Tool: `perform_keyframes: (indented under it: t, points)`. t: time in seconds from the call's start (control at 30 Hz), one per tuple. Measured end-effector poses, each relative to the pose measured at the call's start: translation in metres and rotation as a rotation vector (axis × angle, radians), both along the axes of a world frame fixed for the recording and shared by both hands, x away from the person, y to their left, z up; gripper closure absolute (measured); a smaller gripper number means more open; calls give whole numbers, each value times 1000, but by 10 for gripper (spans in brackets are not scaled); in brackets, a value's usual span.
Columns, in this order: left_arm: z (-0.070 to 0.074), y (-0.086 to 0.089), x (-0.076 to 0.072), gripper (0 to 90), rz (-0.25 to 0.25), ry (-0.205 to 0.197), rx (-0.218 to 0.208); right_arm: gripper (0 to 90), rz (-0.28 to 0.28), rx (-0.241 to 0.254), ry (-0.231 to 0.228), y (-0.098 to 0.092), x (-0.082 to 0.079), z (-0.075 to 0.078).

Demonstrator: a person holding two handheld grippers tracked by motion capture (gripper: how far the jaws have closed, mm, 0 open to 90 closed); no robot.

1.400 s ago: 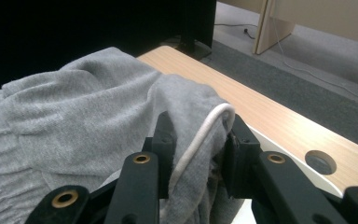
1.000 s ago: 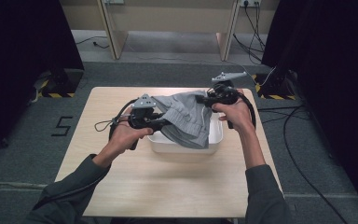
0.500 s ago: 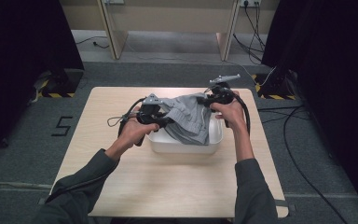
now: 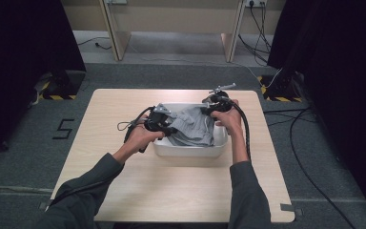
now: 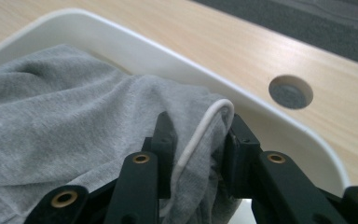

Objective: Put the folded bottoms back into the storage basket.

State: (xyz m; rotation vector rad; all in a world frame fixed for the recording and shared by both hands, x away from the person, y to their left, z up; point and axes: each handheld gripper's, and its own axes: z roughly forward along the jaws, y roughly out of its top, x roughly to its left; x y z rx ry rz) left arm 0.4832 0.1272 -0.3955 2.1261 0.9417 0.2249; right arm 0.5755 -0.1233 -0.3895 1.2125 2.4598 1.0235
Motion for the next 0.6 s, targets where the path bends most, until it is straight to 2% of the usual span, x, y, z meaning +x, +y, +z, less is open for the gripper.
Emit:
perform_keyframes:
  t: [0.07,0.2,0.3,0.4,0.43,0.5,0.53,0.57,0.6]
  points:
    - [-5,-2,2,729,2,6,31,704,2,-22,8,2,1,-6]
    - [-11,-3,4,717,7,20,44,697,-11,-26,16,4,2,-15]
    - [-15,-3,5,700,3,40,52,676,-23,-50,29,6,3,-16]
    - [-17,-4,4,669,-17,58,73,607,-49,-91,55,7,3,-18]
    - [-17,-4,3,662,-18,56,75,591,-41,-101,63,8,3,-19]
    - [-17,-3,2,635,-19,58,78,562,-46,-110,63,8,3,-19]
    - [-15,-2,0,635,-17,57,74,511,-55,-121,56,8,2,-19]
    - [-13,0,-1,591,-15,54,73,494,-77,-120,40,8,1,-17]
    - [-12,2,-2,571,-18,52,77,481,-74,-117,31,8,0,-15]
